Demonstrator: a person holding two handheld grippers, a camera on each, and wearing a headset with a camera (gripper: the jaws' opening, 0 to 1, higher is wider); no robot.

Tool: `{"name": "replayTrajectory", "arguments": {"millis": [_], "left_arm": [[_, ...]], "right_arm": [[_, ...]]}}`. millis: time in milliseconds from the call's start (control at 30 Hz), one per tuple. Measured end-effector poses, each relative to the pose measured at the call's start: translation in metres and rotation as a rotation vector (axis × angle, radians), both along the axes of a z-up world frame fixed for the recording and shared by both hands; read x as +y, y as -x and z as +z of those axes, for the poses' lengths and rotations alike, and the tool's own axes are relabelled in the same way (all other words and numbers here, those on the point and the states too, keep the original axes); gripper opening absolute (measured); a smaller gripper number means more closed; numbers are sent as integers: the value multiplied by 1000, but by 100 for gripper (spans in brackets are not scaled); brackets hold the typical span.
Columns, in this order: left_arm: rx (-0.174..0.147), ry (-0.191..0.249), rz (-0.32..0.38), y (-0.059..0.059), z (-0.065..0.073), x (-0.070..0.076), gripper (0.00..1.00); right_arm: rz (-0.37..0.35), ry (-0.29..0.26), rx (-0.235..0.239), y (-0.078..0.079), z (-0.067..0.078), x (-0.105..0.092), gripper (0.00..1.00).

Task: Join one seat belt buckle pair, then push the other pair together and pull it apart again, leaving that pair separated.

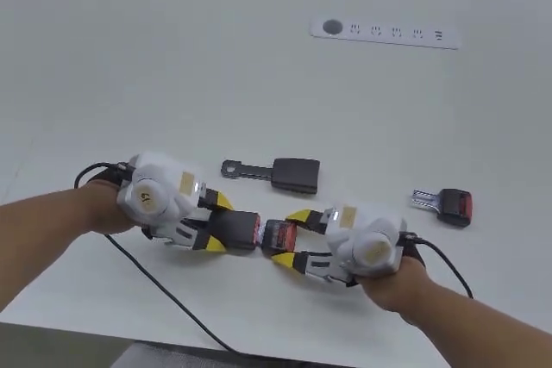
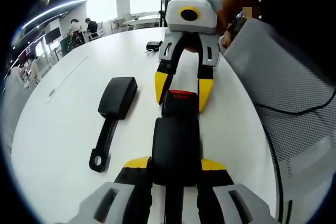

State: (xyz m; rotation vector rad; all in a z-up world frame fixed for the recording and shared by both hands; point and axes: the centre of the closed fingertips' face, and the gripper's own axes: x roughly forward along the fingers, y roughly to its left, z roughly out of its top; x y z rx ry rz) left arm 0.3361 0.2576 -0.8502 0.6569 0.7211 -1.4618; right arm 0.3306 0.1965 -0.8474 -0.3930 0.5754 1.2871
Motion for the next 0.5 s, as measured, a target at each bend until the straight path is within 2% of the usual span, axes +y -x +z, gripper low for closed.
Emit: {"name": "replayTrajectory", "arguments": {"millis": [367,500], "left_arm": [[6,4,5,0,0,0,33],[1,-21,-8,0,0,-2,34]], "right_arm": [[-8,-18,12,0,0,-1,33],[5,-7,12,0,0,-1,33]]}}
